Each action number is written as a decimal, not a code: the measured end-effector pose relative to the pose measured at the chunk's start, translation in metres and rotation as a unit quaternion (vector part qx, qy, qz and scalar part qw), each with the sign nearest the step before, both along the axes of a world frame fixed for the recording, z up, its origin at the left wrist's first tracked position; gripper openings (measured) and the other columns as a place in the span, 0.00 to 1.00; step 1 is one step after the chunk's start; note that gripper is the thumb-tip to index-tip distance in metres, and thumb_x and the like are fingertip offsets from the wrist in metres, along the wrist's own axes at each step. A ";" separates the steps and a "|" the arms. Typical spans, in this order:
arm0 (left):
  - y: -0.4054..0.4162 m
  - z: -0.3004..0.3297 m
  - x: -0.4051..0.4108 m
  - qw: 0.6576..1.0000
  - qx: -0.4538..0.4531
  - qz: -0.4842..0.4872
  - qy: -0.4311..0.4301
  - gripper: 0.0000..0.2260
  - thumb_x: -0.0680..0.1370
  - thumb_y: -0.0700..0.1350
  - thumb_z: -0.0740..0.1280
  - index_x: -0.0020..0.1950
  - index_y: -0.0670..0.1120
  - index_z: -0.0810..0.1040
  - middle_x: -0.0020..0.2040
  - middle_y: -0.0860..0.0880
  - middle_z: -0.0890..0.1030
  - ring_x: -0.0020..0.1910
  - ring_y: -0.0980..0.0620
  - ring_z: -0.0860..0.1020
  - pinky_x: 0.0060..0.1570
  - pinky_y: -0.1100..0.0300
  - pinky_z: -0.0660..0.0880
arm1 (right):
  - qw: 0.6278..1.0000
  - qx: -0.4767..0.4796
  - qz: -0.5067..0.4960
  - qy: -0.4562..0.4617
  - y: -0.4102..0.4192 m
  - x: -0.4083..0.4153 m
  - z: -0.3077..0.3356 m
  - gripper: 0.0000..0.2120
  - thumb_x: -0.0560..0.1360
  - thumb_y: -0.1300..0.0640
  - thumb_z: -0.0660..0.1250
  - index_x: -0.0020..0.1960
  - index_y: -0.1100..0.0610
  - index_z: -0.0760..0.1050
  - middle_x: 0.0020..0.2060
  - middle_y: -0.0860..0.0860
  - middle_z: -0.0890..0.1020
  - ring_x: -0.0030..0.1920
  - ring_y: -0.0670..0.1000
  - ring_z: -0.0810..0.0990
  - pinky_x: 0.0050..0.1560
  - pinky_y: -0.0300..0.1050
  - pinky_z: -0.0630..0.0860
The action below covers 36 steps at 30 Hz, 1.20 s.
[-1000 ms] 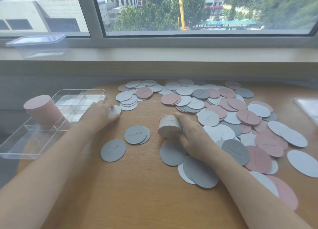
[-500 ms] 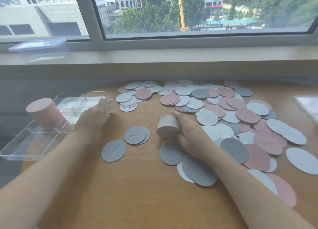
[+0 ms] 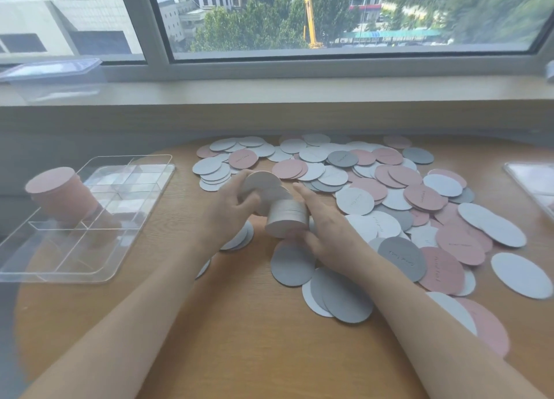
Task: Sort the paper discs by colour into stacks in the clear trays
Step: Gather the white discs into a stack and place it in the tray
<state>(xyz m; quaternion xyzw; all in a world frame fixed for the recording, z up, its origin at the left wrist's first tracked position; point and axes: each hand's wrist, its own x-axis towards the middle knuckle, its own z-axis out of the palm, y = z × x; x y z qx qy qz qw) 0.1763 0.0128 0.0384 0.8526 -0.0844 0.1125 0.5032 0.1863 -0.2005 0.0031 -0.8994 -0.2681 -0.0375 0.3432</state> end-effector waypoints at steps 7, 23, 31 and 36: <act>0.001 -0.017 -0.003 0.998 -0.060 -0.010 -0.007 0.07 0.77 0.41 0.69 0.53 0.51 0.81 0.49 0.49 0.84 0.51 0.49 0.82 0.54 0.58 0.77 | 0.999 0.039 0.022 -0.017 0.002 0.000 0.001 0.21 0.77 0.56 0.70 0.68 0.52 0.68 0.60 0.47 0.71 0.58 0.45 0.70 0.58 0.39 0.67; -0.008 -0.028 -0.007 0.986 0.145 -0.063 0.043 0.49 0.68 0.81 0.38 0.77 0.53 0.65 0.69 0.55 0.70 0.68 0.59 0.65 0.72 0.56 0.60 | 1.000 0.028 -0.011 0.004 0.005 -0.002 0.005 0.29 0.77 0.58 0.68 0.74 0.51 0.63 0.67 0.47 0.74 0.64 0.48 0.73 0.66 0.47 0.71; -0.009 -0.029 -0.013 0.981 0.170 -0.094 0.014 0.32 0.82 0.55 0.63 0.82 0.52 0.53 0.67 0.63 0.65 0.58 0.72 0.65 0.60 0.76 0.63 | 0.998 -0.031 -0.032 -0.050 0.006 0.000 0.003 0.33 0.75 0.51 0.60 0.78 0.56 0.59 0.62 0.53 0.70 0.62 0.56 0.70 0.67 0.52 0.67; -0.011 -0.031 -0.012 0.962 0.263 -0.072 -0.022 0.36 0.82 0.60 0.59 0.82 0.49 0.44 0.75 0.53 0.66 0.69 0.56 0.61 0.65 0.72 0.52 | 0.998 -0.050 -0.029 -0.034 0.006 0.001 0.000 0.34 0.78 0.51 0.60 0.80 0.54 0.51 0.73 0.52 0.67 0.71 0.53 0.65 0.71 0.49 0.64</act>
